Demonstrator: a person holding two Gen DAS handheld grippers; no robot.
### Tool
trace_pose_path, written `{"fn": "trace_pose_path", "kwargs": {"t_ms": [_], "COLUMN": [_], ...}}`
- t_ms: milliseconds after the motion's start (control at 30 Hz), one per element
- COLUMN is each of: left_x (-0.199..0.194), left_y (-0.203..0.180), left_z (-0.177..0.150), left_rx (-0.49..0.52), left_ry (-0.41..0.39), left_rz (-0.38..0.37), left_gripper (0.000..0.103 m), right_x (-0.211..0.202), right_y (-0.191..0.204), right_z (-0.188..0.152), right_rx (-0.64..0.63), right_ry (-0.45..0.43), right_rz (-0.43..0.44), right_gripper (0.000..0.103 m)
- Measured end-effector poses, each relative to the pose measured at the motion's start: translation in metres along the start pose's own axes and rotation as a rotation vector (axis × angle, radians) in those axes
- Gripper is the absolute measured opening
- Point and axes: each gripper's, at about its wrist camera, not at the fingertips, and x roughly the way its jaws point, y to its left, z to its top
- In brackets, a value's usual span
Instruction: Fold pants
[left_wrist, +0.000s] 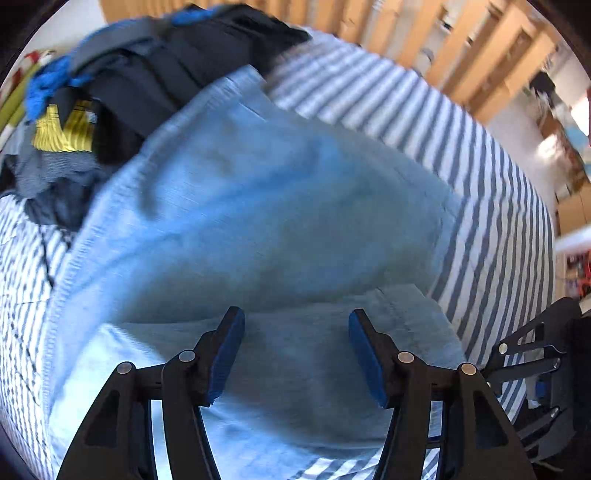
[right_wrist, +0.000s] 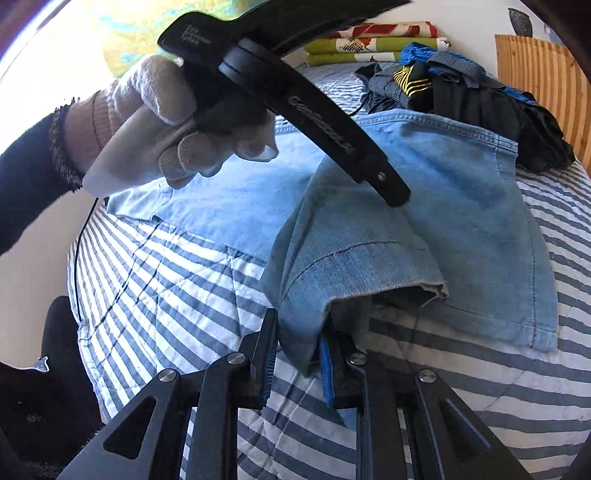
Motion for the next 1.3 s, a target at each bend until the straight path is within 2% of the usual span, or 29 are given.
{"fn": "trace_pose_path", "kwargs": {"t_ms": [100, 133, 167, 200, 267, 333, 400, 467, 500, 567, 633, 733, 800, 833, 867, 900, 933, 967, 1000, 1033, 1067, 1133, 1300], "left_x": [0.010, 0.007, 0.003, -0.002, -0.012, -0.020, -0.028, -0.032, -0.031, -0.028, -0.022, -0.001, -0.002, -0.004, -0.008, -0.010, -0.013, -0.017, -0.021, -0.028, -0.036, -0.055, -0.110], "left_y": [-0.015, -0.016, -0.015, -0.011, 0.000, 0.004, 0.006, 0.003, 0.001, -0.004, -0.014, -0.029, -0.034, -0.035, -0.036, -0.038, -0.041, -0.042, -0.040, -0.036, -0.030, -0.017, 0.027], "left_z": [-0.013, -0.015, -0.017, -0.018, -0.020, -0.023, -0.025, -0.023, -0.020, -0.012, -0.003, 0.008, 0.006, 0.005, 0.002, -0.002, -0.006, -0.010, -0.014, -0.016, -0.016, -0.015, 0.002], "left_rx": [0.072, 0.073, 0.058, 0.034, -0.018, -0.022, -0.008, 0.030, 0.042, 0.070, 0.121, 0.177, 0.204, 0.204, 0.202, 0.208, 0.222, 0.231, 0.221, 0.196, 0.167, 0.116, -0.019], "left_ry": [0.006, -0.006, -0.014, -0.024, -0.047, -0.071, -0.092, -0.099, -0.088, -0.093, -0.094, -0.036, -0.057, -0.050, -0.054, -0.057, -0.064, -0.065, -0.069, -0.079, -0.094, -0.142, -0.273], "left_rz": [0.048, 0.040, 0.028, 0.024, -0.012, 0.016, 0.023, 0.048, 0.048, 0.069, 0.074, 0.069, 0.042, 0.010, 0.003, 0.018, 0.038, 0.053, 0.053, 0.046, 0.035, 0.045, 0.131], "left_gripper": [0.057, 0.041, 0.011, 0.001, 0.002, 0.001, 0.002, 0.007, 0.015, 0.059, 0.066, 0.066, 0.050, 0.031, 0.018, 0.017, 0.011, 0.007, 0.005, 0.004, 0.004, 0.004, 0.003], "right_x": [0.011, 0.010, 0.009, 0.005, -0.006, -0.019, -0.027, -0.029, -0.030, -0.031, -0.030, -0.030, -0.028, -0.026, -0.023, -0.020, -0.016, -0.013, -0.010, -0.009, -0.009, -0.014, -0.036], "right_y": [0.017, 0.020, 0.020, 0.019, 0.012, 0.004, -0.003, -0.010, -0.015, -0.023, -0.028, -0.034, -0.037, -0.039, -0.039, -0.039, -0.037, -0.035, -0.032, -0.030, -0.030, -0.032, -0.055], "right_z": [-0.009, -0.013, -0.014, -0.016, -0.020, -0.026, -0.031, -0.033, -0.035, -0.039, -0.042, -0.041, -0.040, -0.039, -0.037, -0.036, -0.036, -0.036, -0.036, -0.036, -0.036, -0.036, -0.034], "right_rx": [-0.066, -0.079, -0.080, -0.065, -0.013, 0.029, 0.050, 0.065, 0.081, 0.115, 0.123, 0.138, 0.151, 0.153, 0.149, 0.144, 0.138, 0.127, 0.115, 0.108, 0.108, 0.129, 0.245], "right_ry": [0.034, 0.037, 0.043, 0.045, 0.028, -0.005, -0.017, -0.008, -0.003, -0.002, -0.002, -0.005, -0.003, -0.001, 0.004, 0.013, 0.021, 0.030, 0.038, 0.043, 0.039, 0.020, -0.050], "right_rz": [-0.030, -0.039, -0.042, -0.043, -0.032, -0.035, -0.090, -0.111, -0.114, -0.113, -0.124, -0.118, -0.117, -0.121, -0.120, -0.115, -0.101, -0.090, -0.089, -0.092, -0.098, -0.088, -0.058], "right_gripper": [0.018, 0.019, 0.019, 0.019, 0.021, 0.030, 0.054, 0.055, 0.055, 0.055, 0.055, 0.055, 0.055, 0.055, 0.055, 0.055, 0.052, 0.041, 0.024, 0.015, 0.011, 0.008, 0.006]}}
